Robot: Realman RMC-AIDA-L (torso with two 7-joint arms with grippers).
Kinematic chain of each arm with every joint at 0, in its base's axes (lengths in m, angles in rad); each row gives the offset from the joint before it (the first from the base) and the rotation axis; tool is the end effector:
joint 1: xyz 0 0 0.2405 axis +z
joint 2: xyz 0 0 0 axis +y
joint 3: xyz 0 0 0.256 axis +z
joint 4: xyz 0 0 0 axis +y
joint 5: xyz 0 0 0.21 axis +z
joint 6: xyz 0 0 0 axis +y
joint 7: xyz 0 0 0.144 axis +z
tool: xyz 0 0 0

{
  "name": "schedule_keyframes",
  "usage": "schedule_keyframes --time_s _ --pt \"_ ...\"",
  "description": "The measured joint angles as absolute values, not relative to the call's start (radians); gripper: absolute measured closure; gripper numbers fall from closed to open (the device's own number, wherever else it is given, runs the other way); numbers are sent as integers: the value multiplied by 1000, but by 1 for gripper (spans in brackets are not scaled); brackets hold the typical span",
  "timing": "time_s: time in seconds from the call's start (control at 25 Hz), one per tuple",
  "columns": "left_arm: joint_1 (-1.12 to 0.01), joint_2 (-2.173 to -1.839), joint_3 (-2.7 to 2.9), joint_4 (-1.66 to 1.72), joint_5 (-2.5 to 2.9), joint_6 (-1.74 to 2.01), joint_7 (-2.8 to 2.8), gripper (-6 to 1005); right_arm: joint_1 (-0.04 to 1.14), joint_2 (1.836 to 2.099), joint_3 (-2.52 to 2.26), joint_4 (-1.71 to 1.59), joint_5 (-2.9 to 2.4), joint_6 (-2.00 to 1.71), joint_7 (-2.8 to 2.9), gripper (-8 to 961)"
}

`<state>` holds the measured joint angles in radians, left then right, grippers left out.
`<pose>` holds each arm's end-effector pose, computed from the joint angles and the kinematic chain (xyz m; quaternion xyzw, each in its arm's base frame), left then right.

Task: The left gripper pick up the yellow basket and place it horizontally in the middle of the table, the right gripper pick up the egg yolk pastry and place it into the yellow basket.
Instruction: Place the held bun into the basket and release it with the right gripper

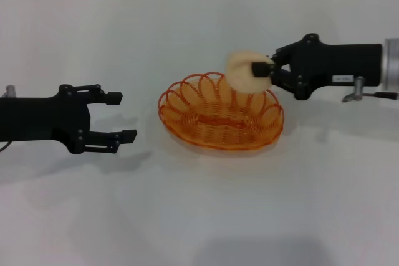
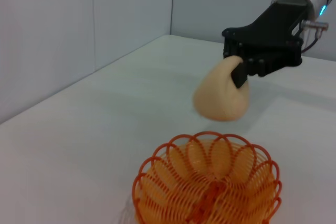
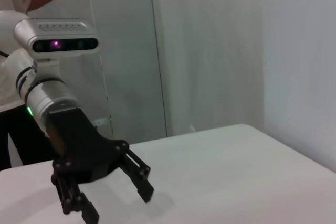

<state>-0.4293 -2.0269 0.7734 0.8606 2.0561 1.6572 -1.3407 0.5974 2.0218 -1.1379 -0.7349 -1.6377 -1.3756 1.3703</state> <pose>-0.2818 0.3104 0.0373 -0.9699 -0.1384 -0.1551 0.1267 0.1924 0.3699 -0.0083 -0.9576 0.0915 0.2421 0.1263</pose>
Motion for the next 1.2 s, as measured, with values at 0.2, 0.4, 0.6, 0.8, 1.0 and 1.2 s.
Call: schedule_keyframes --time_s 0.2,0.4,0.6,0.8,1.0,1.2 --pt "-436 -2034 780 861 2059 1655 -1341 184 602 2023 -1243 -705 -1534 -1314 1323 912" --pt "-436 -2041 784 861 2059 1655 -1341 184 603 2026 -1307 -679 -1486 -1284 1279 913" --pt "-438 -2048 785 860 2059 1655 -1341 184 606 2026 -1344 -665 -1461 -1267 1273 819" --pt "-440 -2049 785 860 2059 1655 -1341 184 605 2026 -1345 -660 -1460 -1259 1273 616" --pt "-439 -2050 785 860 2059 1658 -1341 184 599 2025 -1343 -660 -1456 -1264 1272 393" --pt "-433 -2049 785 860 2059 1659 -1341 184 588 2020 -1339 -660 -1433 -1295 1246 194"
